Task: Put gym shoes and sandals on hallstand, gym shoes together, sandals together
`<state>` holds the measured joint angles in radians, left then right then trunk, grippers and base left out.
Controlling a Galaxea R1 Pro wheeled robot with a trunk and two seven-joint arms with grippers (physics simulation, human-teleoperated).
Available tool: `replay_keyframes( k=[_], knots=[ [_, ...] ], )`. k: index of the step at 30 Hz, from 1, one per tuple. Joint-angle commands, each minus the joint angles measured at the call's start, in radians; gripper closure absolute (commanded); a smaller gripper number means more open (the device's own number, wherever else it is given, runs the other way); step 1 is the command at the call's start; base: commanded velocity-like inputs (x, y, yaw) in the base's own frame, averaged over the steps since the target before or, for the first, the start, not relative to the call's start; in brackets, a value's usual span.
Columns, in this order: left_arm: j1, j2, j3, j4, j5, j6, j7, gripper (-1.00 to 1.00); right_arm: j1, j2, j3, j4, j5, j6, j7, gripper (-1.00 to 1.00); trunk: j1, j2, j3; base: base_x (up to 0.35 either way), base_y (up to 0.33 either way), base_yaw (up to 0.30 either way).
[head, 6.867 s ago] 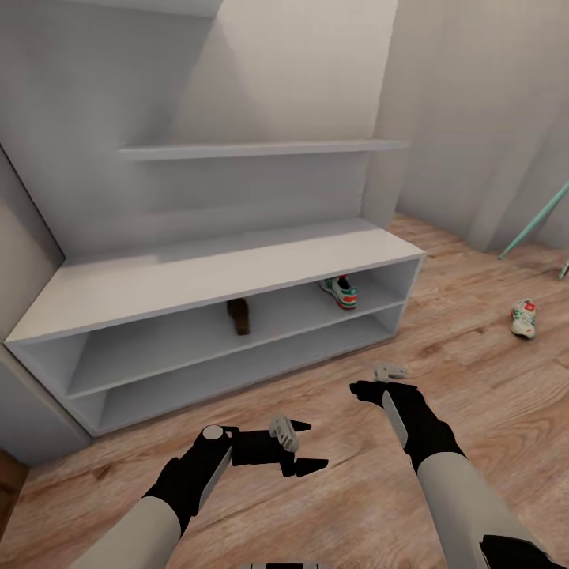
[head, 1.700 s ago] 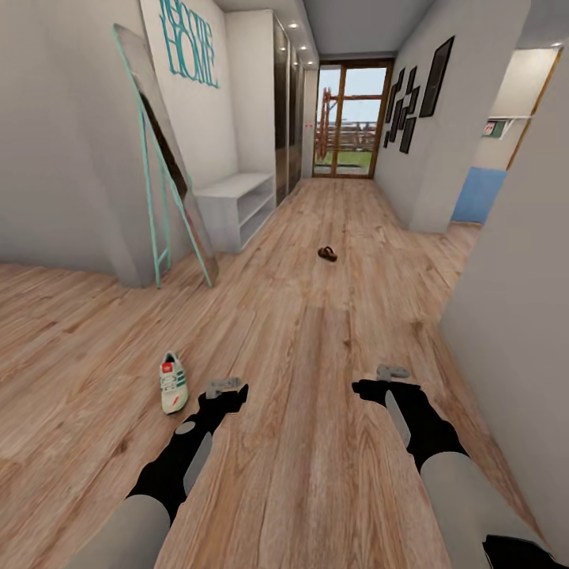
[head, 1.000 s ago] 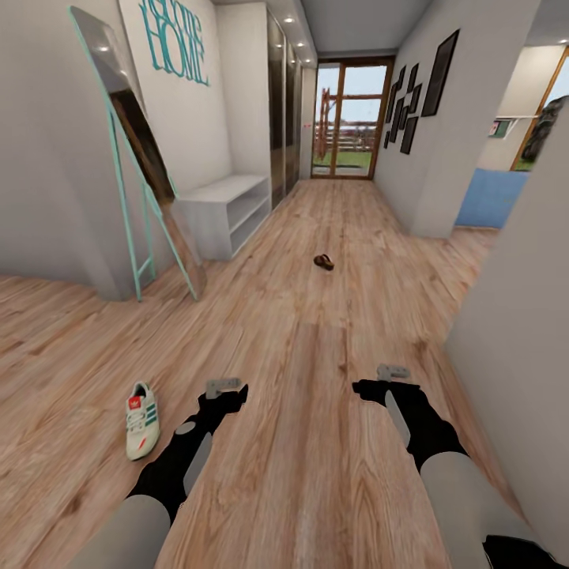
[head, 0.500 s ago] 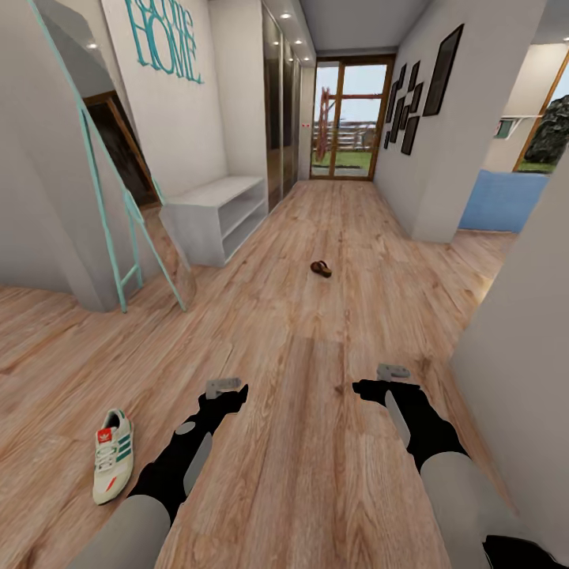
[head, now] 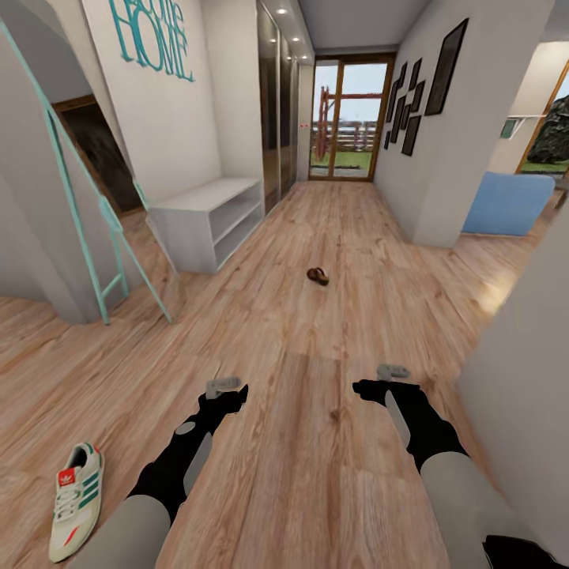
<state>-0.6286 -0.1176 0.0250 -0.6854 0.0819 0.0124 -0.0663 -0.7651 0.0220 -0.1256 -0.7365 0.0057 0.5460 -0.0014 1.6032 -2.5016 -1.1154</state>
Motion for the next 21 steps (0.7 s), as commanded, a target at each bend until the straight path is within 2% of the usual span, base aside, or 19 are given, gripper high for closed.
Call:
replay_keyframes(
  k=[1,21],
  knots=[
    [0.0,0.0,0.003,0.0,0.009,0.001,-0.006,-1.0,0.0,0.001,-0.003,-0.001,0.0,0.005,0.0,-1.0,0.0,0.0,-0.001,0.344,-0.118,0.0],
    [0.0,0.0,0.003,0.0,0.009,0.001,-0.006,-1.0,0.0,0.001,-0.003,-0.001,0.0,0.005,0.0,-1.0,0.0,0.0,0.001,0.344,-0.114,0.0]
  ],
)
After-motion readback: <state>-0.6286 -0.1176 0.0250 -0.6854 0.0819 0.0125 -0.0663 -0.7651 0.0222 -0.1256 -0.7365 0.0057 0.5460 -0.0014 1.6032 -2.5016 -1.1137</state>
